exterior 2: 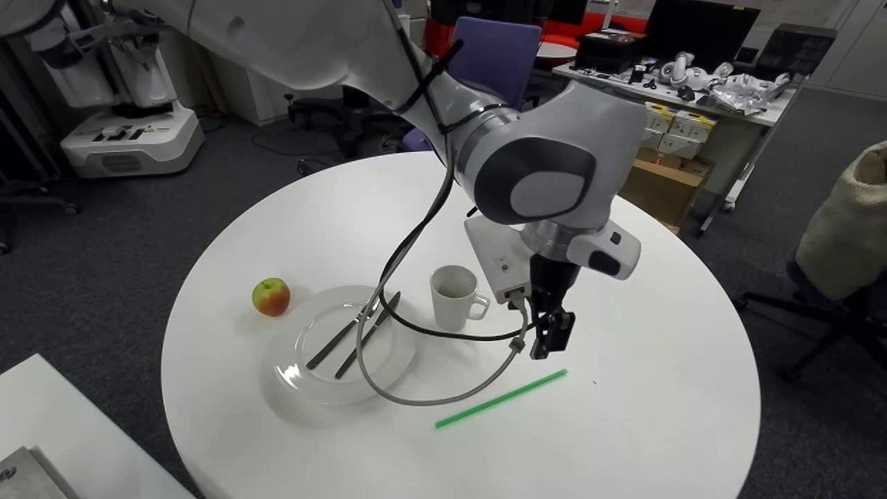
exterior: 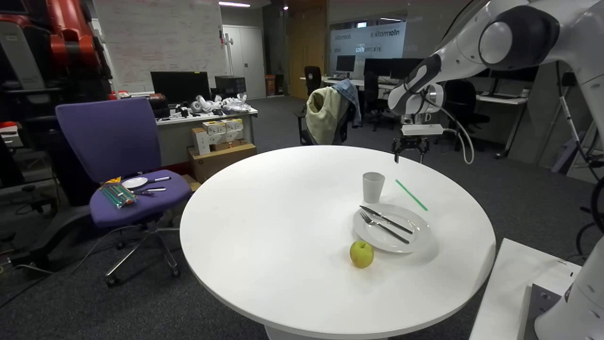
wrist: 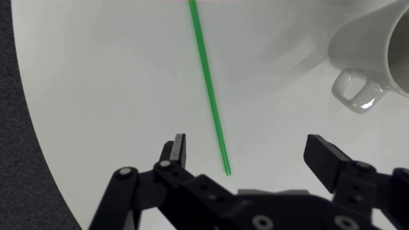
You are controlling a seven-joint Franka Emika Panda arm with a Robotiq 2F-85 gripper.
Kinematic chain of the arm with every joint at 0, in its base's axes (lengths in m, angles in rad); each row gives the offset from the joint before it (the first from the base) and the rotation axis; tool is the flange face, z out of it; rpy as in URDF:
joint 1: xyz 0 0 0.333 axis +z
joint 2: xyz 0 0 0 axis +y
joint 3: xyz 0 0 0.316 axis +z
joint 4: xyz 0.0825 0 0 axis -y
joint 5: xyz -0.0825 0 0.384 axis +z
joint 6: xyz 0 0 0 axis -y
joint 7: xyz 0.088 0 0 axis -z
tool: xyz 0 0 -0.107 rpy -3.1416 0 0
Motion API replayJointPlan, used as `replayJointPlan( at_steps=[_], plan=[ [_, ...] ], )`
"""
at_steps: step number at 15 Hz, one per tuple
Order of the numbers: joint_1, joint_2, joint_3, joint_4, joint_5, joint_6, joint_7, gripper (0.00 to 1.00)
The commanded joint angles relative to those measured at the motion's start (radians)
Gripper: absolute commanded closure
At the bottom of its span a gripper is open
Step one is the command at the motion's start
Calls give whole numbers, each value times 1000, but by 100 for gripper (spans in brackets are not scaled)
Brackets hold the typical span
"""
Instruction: Put the green straw in the cup
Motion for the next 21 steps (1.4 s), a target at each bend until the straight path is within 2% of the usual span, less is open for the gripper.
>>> replayJointPlan(
  at_steps=[1,8,14,21],
  plan=[
    [-19,0,21,9,-14,-7,8,0],
    [-17,12,24,10,-17,0,12,0],
    [-8,121,37,24,-30,11,24,0],
    [-34,190,46,17,9,173,33,0]
  ],
)
